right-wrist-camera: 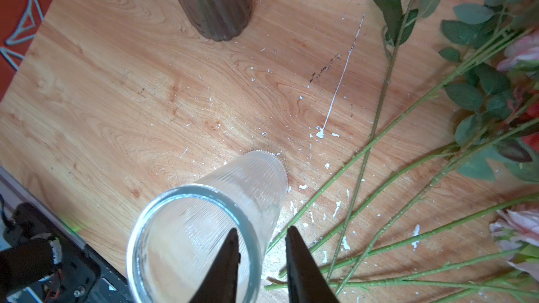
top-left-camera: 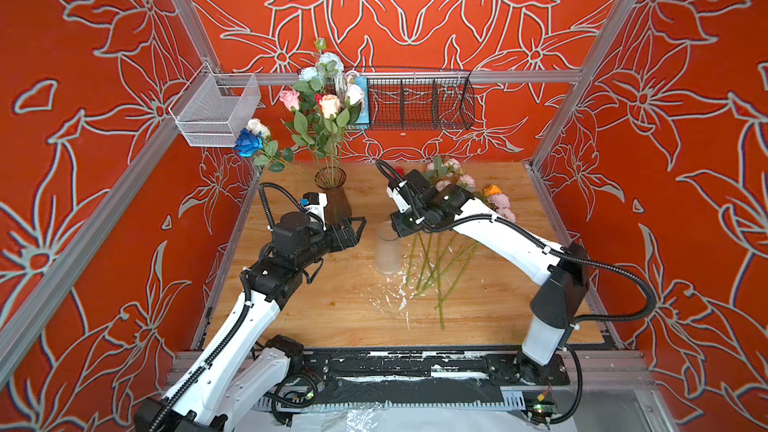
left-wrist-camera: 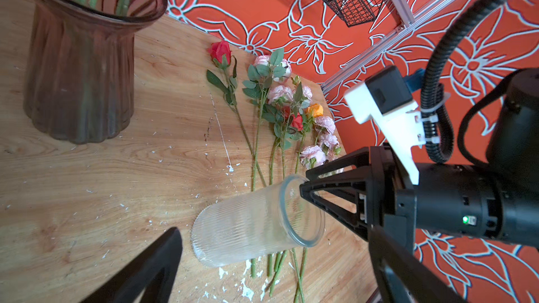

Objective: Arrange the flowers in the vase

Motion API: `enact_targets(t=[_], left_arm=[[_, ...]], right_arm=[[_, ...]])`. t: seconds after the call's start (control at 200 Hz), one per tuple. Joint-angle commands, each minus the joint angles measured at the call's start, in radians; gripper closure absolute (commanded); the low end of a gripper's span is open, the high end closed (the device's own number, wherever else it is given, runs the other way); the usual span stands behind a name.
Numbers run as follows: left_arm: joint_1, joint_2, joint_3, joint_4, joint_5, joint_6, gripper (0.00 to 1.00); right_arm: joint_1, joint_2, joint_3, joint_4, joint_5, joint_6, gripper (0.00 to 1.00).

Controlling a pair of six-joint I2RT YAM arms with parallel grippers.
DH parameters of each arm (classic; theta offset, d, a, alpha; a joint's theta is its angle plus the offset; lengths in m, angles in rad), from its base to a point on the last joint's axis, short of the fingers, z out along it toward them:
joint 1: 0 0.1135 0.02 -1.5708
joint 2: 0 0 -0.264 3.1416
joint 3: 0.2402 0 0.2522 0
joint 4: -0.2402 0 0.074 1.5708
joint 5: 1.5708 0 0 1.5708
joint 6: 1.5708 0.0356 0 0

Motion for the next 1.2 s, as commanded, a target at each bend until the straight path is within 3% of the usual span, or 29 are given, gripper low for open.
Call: enact_targets(t=[0.0,0.255,0.34,0.45,0.545,0.68,0.796,0.971,1.196], left_arm=[[-0.008,0.006,0.052,0.017,0.015,0.020,0.01],[-0.008,0.061,0.185,-0.006,-0.038,0.055,0.00],[-0.009,0.091,0.216,0.042,-0.062,0.011,0.00],[-0.012,0.145,0.207,0.176,-0.085,-0.072,0.00],[-0.014,0.201,0.167,0.328,-0.024,-0.104,0.01],[-0.014,0.227,0.084,0.473,0.079,-0.142,0.02],[-0.013,0.177,0.029,0.467,0.008,-0.136,0.00],[-0.010,0.037,-0.038,0.418,-0.146,-0.138,0.01],[-0.010,0.016,-0.040,0.422,-0.107,-0.105,0.01]], right_arm=[[0.001,-0.072,0.036,-0.005,0.034,-0.012,0.63],[-0.015,-0.249,-0.017,0.065,0.145,0.017,0.58],[-0.065,-0.333,-0.137,0.127,0.182,0.064,0.58],[-0.169,-0.446,-0.375,0.299,0.137,0.154,0.60],[-0.223,-0.461,-0.524,0.431,0.098,0.164,0.56],[-0.265,-0.322,-0.561,0.512,0.143,0.218,0.48],[-0.288,-0.144,-0.486,0.522,0.169,0.254,0.43],[-0.345,0.149,-0.271,0.440,0.062,0.290,0.47],[-0.362,0.360,-0.131,0.438,0.071,0.301,0.53]])
